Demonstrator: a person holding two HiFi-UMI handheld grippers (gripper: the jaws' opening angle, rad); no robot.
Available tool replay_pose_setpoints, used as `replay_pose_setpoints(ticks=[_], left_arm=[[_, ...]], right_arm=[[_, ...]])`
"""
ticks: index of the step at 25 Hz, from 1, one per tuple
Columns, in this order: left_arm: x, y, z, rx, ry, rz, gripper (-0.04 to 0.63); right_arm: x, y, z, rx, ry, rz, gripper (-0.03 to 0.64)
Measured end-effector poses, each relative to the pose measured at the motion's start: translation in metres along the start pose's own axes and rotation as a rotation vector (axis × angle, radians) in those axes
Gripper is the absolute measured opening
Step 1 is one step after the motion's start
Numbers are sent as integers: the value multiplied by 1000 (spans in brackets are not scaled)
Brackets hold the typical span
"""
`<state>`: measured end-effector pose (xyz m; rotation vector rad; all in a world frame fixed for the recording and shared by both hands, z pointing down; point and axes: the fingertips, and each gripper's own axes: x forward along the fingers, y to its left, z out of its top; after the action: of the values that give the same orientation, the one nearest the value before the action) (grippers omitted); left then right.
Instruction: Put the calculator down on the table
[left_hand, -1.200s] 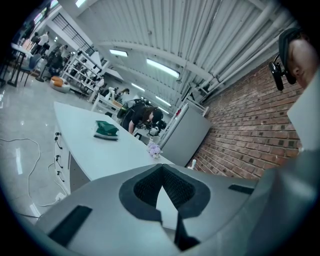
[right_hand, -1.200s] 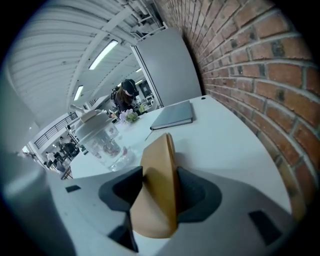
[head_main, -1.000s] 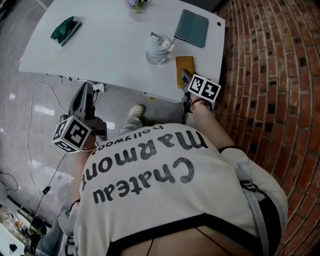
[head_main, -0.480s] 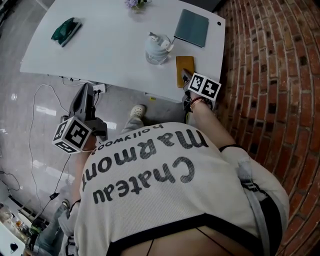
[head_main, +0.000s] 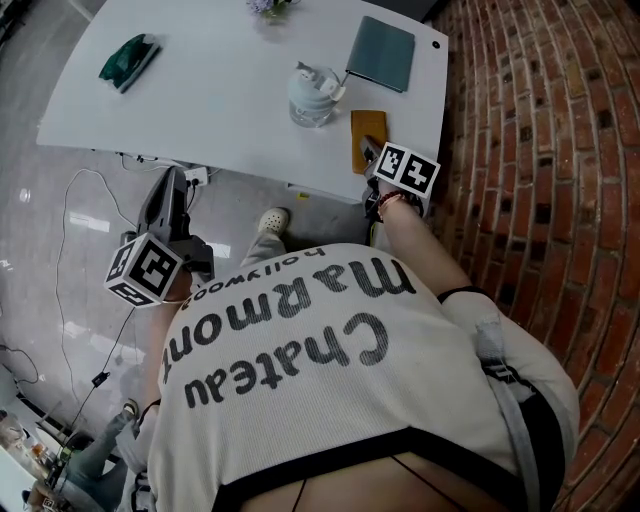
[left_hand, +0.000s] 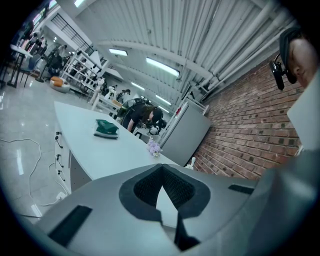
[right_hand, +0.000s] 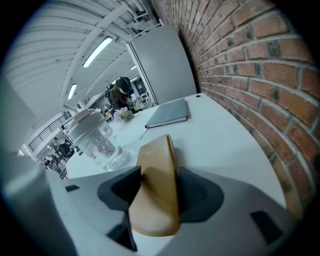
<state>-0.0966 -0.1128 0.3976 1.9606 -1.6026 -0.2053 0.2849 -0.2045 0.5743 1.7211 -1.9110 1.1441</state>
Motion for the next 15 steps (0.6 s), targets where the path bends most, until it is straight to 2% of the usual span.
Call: replay_pose_setpoints(ticks=[15], left_arm=[[-9, 9, -1, -11, -10, 11, 3]], right_arm=[[-1, -1, -3, 46, -9, -27, 253]])
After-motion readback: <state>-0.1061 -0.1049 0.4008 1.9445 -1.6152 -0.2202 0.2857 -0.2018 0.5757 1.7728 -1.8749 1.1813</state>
